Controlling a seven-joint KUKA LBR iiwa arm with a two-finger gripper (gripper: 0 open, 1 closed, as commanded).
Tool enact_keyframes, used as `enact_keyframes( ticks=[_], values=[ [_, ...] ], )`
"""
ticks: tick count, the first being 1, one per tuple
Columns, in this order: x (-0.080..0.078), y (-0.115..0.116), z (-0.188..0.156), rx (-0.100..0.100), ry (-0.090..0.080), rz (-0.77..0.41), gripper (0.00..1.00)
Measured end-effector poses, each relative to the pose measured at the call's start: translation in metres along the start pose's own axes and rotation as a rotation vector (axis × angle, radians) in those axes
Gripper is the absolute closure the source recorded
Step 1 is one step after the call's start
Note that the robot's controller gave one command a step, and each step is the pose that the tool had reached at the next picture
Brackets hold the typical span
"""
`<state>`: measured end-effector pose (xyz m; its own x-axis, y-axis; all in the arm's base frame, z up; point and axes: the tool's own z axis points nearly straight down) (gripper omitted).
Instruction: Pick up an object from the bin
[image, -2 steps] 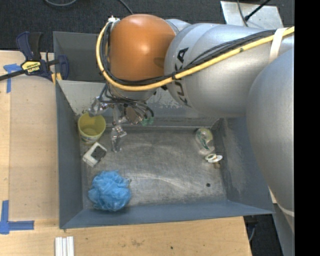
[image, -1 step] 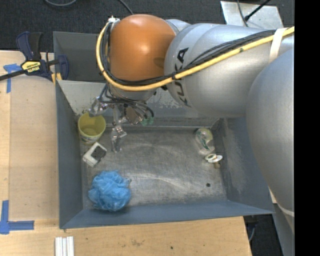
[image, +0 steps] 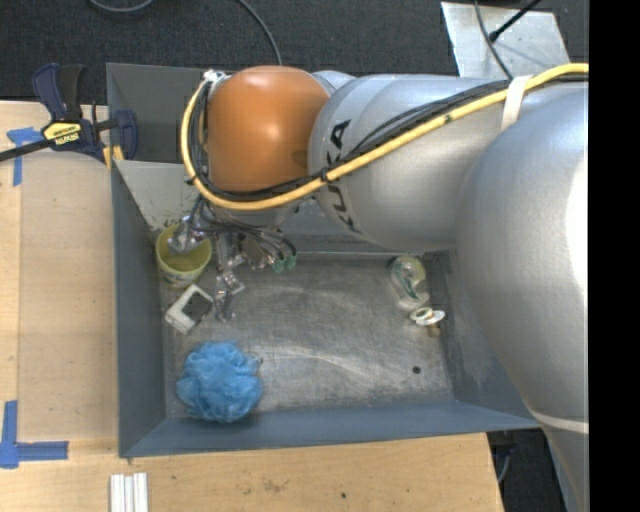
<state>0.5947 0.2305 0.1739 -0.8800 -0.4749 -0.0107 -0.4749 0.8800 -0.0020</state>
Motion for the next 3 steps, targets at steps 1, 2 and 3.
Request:
enact_keyframes(
  ticks=[1,2,3],
  values=[
    [-0.014,-0.011,0.063,-0.001,0.003,-0.105,0.00],
    [-0.007,-0.007,0.082,0.003,0.007,-0.021,1.00],
    [-0.007,-0.007,0.082,0.003,0.007,-0.021,1.00]
  ],
)
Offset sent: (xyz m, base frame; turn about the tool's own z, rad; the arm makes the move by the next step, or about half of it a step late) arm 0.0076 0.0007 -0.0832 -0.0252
